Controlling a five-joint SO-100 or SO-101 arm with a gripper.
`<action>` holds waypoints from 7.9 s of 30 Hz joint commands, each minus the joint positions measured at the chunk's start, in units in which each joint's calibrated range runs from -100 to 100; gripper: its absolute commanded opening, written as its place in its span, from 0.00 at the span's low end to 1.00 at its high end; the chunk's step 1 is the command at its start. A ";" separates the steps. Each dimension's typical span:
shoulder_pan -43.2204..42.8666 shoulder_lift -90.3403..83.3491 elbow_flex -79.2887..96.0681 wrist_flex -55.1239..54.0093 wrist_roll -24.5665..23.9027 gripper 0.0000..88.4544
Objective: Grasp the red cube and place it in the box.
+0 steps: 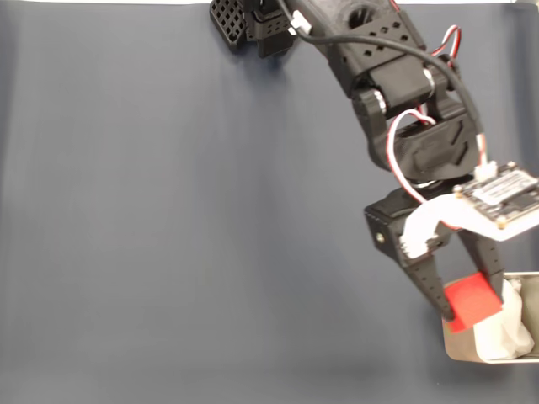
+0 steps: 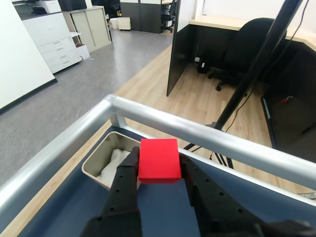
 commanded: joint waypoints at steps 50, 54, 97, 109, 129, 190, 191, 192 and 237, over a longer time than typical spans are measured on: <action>-7.02 17.02 -18.39 -1.20 1.17 0.03; -6.88 18.67 -19.76 -1.20 1.12 0.03; -6.95 23.70 -19.48 -4.88 0.15 0.03; -7.23 23.78 -19.94 -4.88 -0.68 0.21; -7.30 22.57 -19.76 -4.64 -0.24 0.43; 19.26 -81.68 78.24 4.87 -1.03 0.00; 19.40 -84.97 81.61 6.35 -1.12 0.00; 19.47 -88.09 84.71 7.82 -1.32 0.00; 17.84 -102.30 105.15 44.95 -2.88 0.00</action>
